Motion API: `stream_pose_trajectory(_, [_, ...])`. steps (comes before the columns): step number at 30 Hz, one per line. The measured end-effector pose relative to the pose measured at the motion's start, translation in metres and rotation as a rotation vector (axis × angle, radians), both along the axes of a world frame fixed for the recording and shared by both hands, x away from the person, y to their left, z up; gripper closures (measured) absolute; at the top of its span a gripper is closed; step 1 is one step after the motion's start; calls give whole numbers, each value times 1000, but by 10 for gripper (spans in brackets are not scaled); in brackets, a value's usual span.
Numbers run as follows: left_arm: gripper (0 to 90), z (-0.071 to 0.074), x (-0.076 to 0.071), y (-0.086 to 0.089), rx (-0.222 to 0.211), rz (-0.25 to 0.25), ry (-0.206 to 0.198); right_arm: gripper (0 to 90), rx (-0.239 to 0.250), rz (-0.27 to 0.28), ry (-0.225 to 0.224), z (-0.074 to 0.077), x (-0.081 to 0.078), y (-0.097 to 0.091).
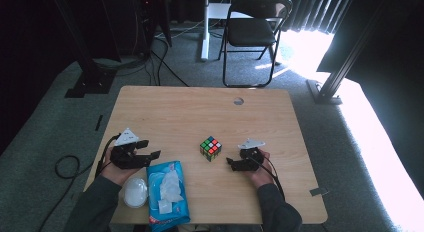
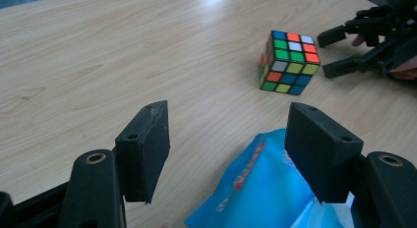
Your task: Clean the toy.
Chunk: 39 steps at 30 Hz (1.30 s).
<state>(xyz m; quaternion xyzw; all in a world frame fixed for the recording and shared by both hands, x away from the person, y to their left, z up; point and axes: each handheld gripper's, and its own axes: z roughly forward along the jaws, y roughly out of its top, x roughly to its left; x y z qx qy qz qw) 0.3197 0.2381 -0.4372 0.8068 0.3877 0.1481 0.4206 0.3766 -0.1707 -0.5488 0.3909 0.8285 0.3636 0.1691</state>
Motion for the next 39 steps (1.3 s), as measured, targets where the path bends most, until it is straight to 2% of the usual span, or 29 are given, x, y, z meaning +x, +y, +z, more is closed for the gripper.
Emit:
stream_pose_trajectory(4, [340,-1,-4,-5,14,-23,1,215,0,0,0,0,0,0])
stream_pose_trajectory(8, [364,-1,-10,-9,57,-35,-25,215,1,-1,1,0,0,0])
stream_pose_trajectory(18, [381,11,-22,-11,34,-52,-59,215,0,0,1,0,0,0])
stream_pose_trajectory(24, [381,12,-26,-18,35,-75,-61,215,1,-1,1,0,0,0])
stream_pose_trajectory(29, [384,6,-26,-21,26,-86,-42,215,0,-1,1,0,0,0])
stream_pose_trajectory(30, [384,3,-26,-21,21,-90,-27,214,0,-1,1,0,0,0])
stream_pose_trajectory(39, [431,-10,-28,-24,21,-120,23,215,0,0,1,0,0,0])
